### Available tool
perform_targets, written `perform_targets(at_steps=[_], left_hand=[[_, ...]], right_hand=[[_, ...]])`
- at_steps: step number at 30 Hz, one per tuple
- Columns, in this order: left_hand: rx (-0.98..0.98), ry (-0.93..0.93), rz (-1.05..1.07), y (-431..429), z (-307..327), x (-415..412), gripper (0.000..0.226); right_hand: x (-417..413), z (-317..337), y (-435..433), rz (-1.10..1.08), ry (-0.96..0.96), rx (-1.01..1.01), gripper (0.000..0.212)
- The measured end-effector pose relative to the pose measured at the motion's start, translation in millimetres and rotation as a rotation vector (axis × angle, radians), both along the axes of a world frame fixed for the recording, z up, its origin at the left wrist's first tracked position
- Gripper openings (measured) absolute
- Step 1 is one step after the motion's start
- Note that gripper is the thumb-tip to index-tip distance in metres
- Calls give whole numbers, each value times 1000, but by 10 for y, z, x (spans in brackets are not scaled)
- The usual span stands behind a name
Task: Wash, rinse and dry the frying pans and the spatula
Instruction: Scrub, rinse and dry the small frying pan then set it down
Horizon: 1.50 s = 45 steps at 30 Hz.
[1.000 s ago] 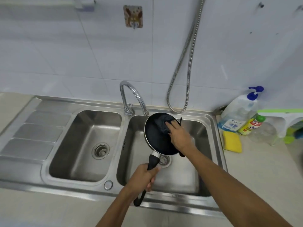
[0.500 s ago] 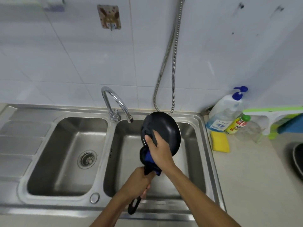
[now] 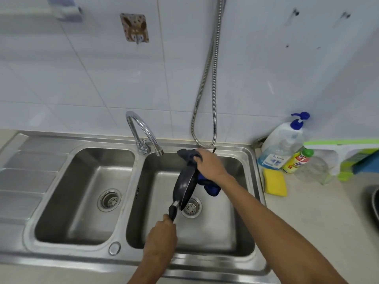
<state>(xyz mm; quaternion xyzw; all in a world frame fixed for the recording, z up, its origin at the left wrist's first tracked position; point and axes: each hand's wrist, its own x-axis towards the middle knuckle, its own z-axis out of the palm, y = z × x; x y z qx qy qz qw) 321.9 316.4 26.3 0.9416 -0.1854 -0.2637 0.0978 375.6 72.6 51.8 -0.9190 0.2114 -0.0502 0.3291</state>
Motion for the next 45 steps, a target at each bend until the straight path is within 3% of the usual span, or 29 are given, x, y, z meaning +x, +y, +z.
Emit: perform_targets(at_steps=[3,5,7,10,12,15,17,20,22,24,26,30,33,38,40,45], left_hand=[[17,-55,-36,52,47,-23,25],[33,-94,-46,25,57,19,26],[69,-141,-83,-8,86,81,26],[144,-212,-161,8,112,160,24],[177,-266,-196,41,136,180,25],[193,-351,-163,95,202,203,30],[182,-338,-140,121,239,214,33],[162,-359,-150,99,222,231,33],[123,-368,-191,50,187,232,35],[103,-389,-259,-4,140,168,34],[64,-374,-286,-74,135,120,36],[35,-363,-228,-82,151,97,33],[-6,-355,-170,-2,129,174,31],[6,-301,-159,2,76,182,34],[20,-301,-159,-41,75,171,33],[-42,-285,-159,-54,-29,154,27]], right_hand=[[-11,-38,-149,-75,-19,46,32],[-181,-109,132,75,-115,-42,36],[-394,-221,472,318,-173,-253,44],[-490,-312,720,462,-124,-438,54],[-321,-311,585,360,19,-337,44],[-30,-176,63,149,227,56,36],[-58,-166,-172,32,152,184,38],[-393,-200,25,9,-28,163,45],[-624,-214,350,170,-144,49,46],[-614,-262,547,394,-139,-150,47],[-379,-298,563,466,-62,-258,44],[39,-188,53,125,57,46,38],[-24,-192,-398,-96,83,115,35],[-580,-436,-126,-329,-55,285,35],[-822,-496,146,-321,-85,232,39],[-864,-443,631,7,-114,7,41]])
